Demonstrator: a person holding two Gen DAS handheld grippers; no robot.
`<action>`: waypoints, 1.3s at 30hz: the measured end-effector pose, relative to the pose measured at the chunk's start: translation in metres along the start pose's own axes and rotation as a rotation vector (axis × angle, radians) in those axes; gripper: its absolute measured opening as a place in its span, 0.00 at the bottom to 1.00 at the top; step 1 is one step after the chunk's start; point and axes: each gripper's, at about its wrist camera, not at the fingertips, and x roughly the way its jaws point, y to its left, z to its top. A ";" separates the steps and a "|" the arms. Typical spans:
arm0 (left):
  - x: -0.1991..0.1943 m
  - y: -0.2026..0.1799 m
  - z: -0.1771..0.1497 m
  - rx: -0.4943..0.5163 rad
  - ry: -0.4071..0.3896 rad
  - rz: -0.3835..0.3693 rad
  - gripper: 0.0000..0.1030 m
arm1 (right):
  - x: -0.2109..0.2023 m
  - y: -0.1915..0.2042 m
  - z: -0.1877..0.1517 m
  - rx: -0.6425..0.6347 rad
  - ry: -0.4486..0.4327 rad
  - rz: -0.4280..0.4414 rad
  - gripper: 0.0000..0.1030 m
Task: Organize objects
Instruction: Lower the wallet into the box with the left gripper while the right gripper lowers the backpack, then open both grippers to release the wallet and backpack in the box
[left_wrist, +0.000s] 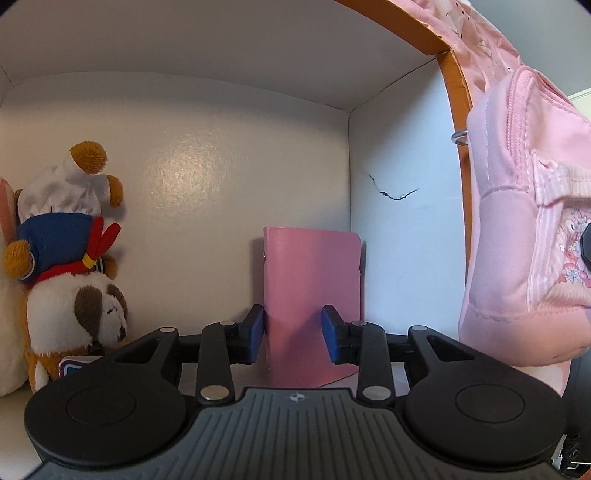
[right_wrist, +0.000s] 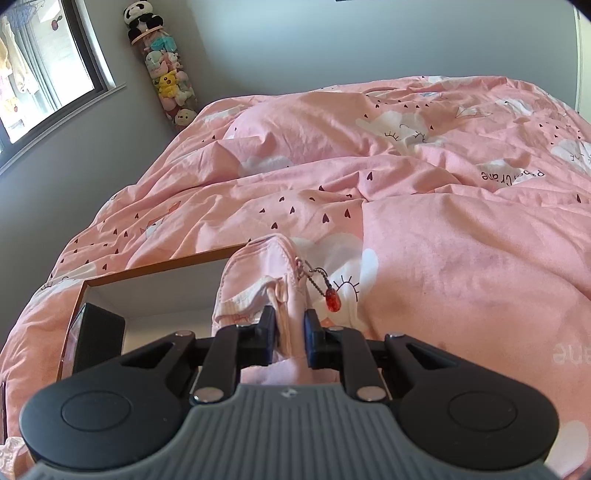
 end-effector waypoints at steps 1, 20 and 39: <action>0.000 -0.001 0.001 0.007 0.007 0.004 0.38 | -0.001 0.000 -0.001 0.000 -0.002 -0.004 0.16; -0.114 0.058 -0.004 -0.010 -0.285 -0.130 0.42 | 0.025 0.021 -0.018 -0.001 0.152 0.127 0.16; -0.047 0.027 -0.008 0.059 -0.096 -0.103 0.29 | 0.073 0.043 -0.041 -0.140 0.354 -0.087 0.19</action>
